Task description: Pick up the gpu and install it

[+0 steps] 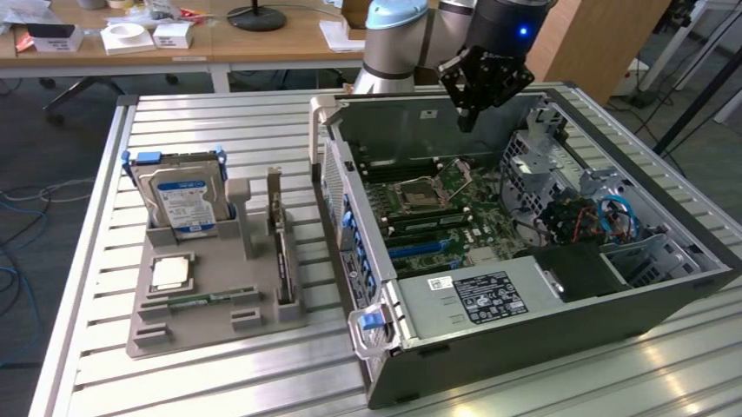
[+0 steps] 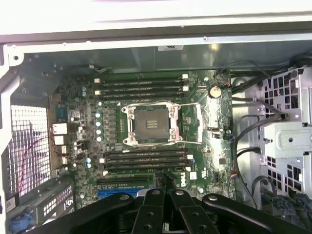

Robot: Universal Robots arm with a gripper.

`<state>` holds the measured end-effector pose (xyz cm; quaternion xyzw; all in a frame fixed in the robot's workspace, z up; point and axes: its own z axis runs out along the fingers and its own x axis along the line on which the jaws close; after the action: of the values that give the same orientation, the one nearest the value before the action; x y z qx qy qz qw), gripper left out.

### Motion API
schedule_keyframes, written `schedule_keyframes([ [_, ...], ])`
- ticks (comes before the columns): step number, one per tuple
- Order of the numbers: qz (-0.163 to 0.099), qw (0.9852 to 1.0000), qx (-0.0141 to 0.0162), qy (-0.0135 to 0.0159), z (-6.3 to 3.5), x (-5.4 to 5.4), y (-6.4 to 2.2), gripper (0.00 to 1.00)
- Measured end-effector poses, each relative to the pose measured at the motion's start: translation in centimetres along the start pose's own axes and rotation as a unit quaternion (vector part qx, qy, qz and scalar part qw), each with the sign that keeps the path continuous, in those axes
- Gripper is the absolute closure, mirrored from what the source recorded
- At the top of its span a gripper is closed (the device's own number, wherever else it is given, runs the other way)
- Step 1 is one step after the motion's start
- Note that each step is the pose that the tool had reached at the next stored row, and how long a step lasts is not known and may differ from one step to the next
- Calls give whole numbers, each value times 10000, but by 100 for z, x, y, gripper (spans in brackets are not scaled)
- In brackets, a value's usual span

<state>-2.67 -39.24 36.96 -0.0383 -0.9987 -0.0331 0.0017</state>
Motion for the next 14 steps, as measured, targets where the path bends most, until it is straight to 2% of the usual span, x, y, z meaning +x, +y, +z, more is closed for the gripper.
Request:
schedule_keyframes([
  [14, 0, 10000, 38, -3, -24, -30, -384, 90],
])
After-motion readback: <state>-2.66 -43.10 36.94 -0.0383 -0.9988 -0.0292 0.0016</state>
